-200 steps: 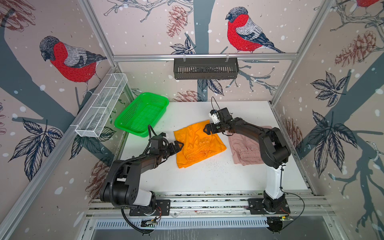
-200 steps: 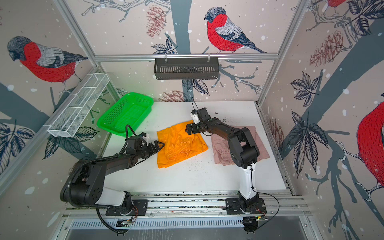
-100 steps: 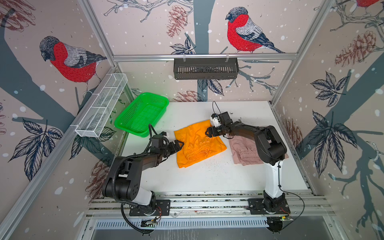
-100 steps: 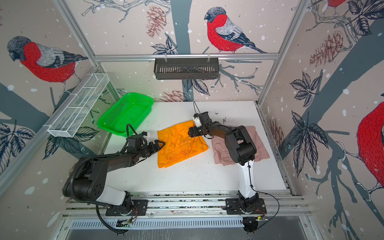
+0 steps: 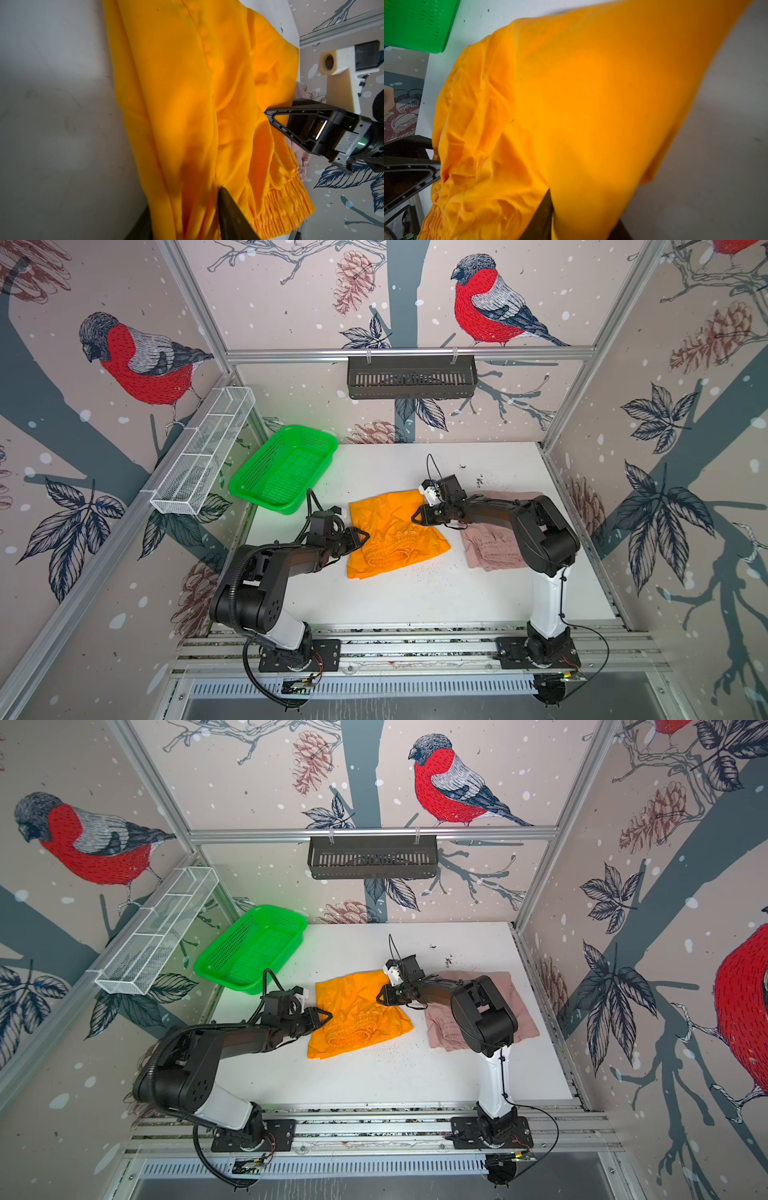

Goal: Fold and stack the shorts
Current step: 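Lift the orange shorts with both grippers and carry them over the pink shorts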

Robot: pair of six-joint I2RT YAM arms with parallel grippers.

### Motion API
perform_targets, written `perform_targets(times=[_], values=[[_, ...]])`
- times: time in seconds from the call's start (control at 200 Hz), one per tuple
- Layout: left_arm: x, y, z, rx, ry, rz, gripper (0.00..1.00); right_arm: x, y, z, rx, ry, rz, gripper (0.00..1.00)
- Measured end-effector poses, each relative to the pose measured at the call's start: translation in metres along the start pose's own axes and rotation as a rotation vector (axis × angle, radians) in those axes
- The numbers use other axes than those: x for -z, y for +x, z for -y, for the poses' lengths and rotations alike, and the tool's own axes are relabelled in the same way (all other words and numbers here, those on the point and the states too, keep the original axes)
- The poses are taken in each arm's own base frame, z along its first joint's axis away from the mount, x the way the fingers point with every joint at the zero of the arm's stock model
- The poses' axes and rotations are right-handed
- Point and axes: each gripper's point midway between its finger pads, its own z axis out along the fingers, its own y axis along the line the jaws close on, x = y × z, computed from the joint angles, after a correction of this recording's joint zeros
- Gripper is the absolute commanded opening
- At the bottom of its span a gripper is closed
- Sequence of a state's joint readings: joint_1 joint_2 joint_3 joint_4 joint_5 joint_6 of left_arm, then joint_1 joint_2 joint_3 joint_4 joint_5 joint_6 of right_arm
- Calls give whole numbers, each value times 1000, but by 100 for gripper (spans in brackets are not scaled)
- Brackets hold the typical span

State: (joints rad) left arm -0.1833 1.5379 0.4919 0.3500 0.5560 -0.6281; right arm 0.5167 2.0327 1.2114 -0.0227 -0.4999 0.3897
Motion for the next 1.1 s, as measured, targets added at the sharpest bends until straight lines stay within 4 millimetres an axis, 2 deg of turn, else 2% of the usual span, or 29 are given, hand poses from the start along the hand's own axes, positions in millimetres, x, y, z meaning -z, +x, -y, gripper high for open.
perform_targets(times=[0.105, 0.195, 0.395, 0.525, 0.635, 0.73, 0.865, 0.99, 1.101], values=[[1, -2, 9, -14, 7, -3, 0, 1, -2, -5, -17, -6, -8, 7], [2, -2, 19, -36, 13, -13, 0, 7, -9, -11, -28, 6, -13, 4], [5, -6, 57, -73, 67, -41, 0, 35, -26, -25, -27, 50, -6, 3], [11, -9, 101, -119, 122, -62, 0, 64, -31, -31, -20, 101, 1, 3], [9, -1, 138, -169, 168, -103, 0, 100, -35, -31, -35, 151, 29, 3], [3, 7, 170, -211, 212, -137, 0, 140, -41, -23, -62, 207, 77, 3], [-11, 21, 211, -263, 271, -185, 0, 194, -46, -1, -110, 287, 152, 2], [-32, 34, 236, -297, 301, -230, 0, 236, -39, 37, -188, 373, 206, 2], [-53, 46, 261, -332, 338, -266, 0, 260, -29, 68, -246, 430, 235, 2]])
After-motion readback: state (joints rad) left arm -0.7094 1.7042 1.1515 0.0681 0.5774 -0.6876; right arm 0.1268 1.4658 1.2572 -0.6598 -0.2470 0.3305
